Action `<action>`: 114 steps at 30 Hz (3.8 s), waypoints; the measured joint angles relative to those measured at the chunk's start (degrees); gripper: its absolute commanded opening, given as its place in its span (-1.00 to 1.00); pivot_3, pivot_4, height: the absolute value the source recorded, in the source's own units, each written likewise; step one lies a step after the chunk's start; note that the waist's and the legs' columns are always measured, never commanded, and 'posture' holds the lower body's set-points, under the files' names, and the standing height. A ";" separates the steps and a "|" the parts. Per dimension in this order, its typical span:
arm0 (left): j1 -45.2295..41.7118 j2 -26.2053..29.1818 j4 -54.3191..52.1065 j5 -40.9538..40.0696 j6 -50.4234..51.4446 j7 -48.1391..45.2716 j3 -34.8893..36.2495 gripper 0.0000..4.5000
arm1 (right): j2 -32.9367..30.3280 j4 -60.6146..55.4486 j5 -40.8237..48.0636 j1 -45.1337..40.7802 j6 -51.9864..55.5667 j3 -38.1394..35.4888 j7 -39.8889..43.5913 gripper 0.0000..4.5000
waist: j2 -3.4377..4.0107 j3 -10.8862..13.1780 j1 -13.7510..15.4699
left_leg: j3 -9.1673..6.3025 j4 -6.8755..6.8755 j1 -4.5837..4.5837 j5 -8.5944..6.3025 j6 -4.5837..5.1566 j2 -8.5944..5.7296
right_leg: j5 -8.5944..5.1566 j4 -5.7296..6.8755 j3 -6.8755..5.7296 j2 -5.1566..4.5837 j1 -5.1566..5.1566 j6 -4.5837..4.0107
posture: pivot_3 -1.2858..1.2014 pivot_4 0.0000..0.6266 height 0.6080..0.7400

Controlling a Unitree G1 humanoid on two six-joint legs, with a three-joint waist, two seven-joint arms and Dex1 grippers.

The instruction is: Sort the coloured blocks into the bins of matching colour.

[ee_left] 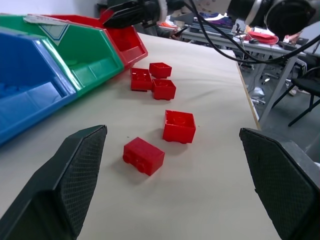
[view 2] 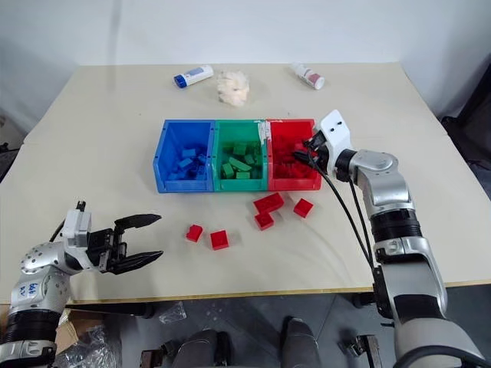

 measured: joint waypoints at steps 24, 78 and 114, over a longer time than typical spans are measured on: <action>-6.37 0.57 10.64 1.45 -4.47 -2.79 -0.87 1.00 | -22.61 -37.11 13.18 45.25 5.35 -16.31 19.79 0.99 | -0.01 0.00 0.65 | -0.04 0.04 0.06 -0.01 0.01 -0.01 | 0.03 -0.08 0.01 0.00 0.09 0.05 | 0.03 -0.52 1.00; -1.99 -1.75 1.01 0.22 -1.29 -0.81 -0.65 1.00 | 0.98 -9.31 4.92 8.34 -2.08 -4.82 -2.06 0.71 | -0.02 -0.01 0.37 | 0.01 -0.01 0.01 -0.02 0.03 -0.01 | 0.02 -0.07 -0.02 0.00 0.03 0.02 | 0.03 -0.52 1.00; -5.70 -0.71 5.96 1.11 -1.26 -2.73 -1.61 1.00 | -18.60 -50.12 18.34 49.00 9.37 -12.70 16.02 0.99 | -0.06 -0.03 0.69 | -0.07 0.03 0.12 -0.02 0.02 0.01 | 0.03 -0.08 -0.02 0.00 0.14 0.02 | 0.03 -0.52 1.00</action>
